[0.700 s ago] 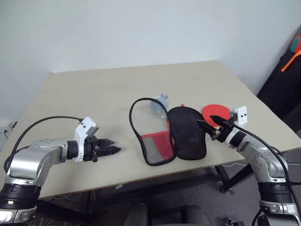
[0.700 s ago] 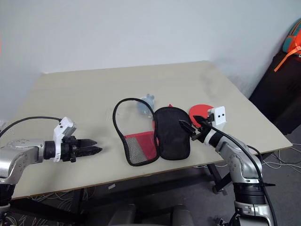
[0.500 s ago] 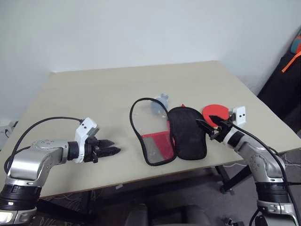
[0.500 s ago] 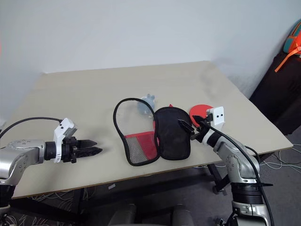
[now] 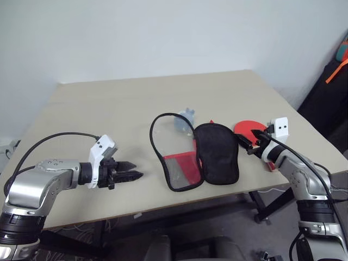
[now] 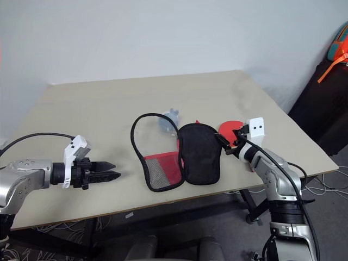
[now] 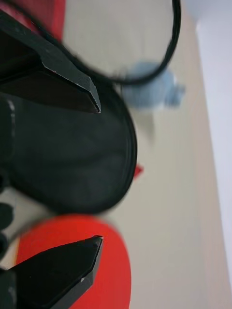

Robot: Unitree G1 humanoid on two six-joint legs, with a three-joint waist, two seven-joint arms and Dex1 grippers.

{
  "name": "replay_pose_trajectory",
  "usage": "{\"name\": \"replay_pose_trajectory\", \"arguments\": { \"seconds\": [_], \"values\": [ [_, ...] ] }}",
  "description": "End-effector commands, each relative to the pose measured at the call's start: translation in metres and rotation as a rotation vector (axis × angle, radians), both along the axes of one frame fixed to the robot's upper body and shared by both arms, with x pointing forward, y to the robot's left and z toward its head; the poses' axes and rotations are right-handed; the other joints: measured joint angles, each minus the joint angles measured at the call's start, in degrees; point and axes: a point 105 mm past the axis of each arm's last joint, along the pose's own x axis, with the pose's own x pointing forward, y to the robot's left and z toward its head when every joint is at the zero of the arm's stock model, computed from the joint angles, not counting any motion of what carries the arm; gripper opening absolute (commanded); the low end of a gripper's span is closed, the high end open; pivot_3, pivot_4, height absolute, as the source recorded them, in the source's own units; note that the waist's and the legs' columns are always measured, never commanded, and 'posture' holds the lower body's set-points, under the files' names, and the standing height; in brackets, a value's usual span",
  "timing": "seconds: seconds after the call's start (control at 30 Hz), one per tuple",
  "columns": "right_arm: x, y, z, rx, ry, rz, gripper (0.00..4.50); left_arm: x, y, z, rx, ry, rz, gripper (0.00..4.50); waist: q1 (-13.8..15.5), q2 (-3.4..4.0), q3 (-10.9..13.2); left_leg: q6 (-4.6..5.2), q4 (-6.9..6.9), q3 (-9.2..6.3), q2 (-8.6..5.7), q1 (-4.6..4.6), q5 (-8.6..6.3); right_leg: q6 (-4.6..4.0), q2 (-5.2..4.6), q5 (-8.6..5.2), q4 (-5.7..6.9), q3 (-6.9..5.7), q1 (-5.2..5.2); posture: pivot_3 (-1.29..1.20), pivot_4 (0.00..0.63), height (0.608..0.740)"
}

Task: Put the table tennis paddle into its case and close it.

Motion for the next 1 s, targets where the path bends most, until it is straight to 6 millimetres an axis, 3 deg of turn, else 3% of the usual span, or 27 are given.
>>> {"name": "replay_pose_trajectory", "arguments": {
  "seconds": [0.03, 0.47, 0.6, 1.0],
  "values": [
    [0.005, -0.024, 0.009, -0.039, 0.022, -0.082, 4.4, 0.004, -0.01, 0.011, -0.021, -0.036, -0.039, 2.56, 0.0, 0.0, 0.0, 0.0, 0.0, 0.0, 0.0, 0.0, 0.0, 0.0, 0.0, 0.0, 0.0, 0.0, 0.0, 0.0, 0.0, 0.74],
    [0.007, -0.05, 0.01, -0.08, 0.166, -0.134, 4.4, 0.011, -0.026, 0.017, -0.054, -0.037, -0.091, 2.56, -0.2, 0.0, 0.0, 0.05, 0.01, -0.02, -0.02, 0.01, 0.03, 0.02, 0.04, -0.01, -0.02, 0.03, 0.17, 0.0, 0.0, 0.74],
    [0.005, -0.061, 0.003, -0.118, 0.217, -0.159, 4.4, 0.014, -0.033, 0.016, -0.064, -0.036, -0.106, 2.56, 0.0, -0.01, 0.0, 0.06, 0.09, -0.08, -0.04, 0.02, 0.03, 0.02, 0.03, -0.01, -0.04, 0.0, 0.25, 0.0, 0.0, 0.74],
    [0.002, -0.064, -0.033, -0.145, 0.366, -0.201, 4.4, 0.016, -0.04, 0.024, -0.072, -0.045, -0.162, 2.56, -0.3, -0.01, 0.0, 0.18, 0.09, -0.09, -0.04, 0.01, 0.11, 0.02, 0.05, -0.01, -0.02, 0.01, 0.24, 0.0, 0.0, 0.74]
  ]
}}
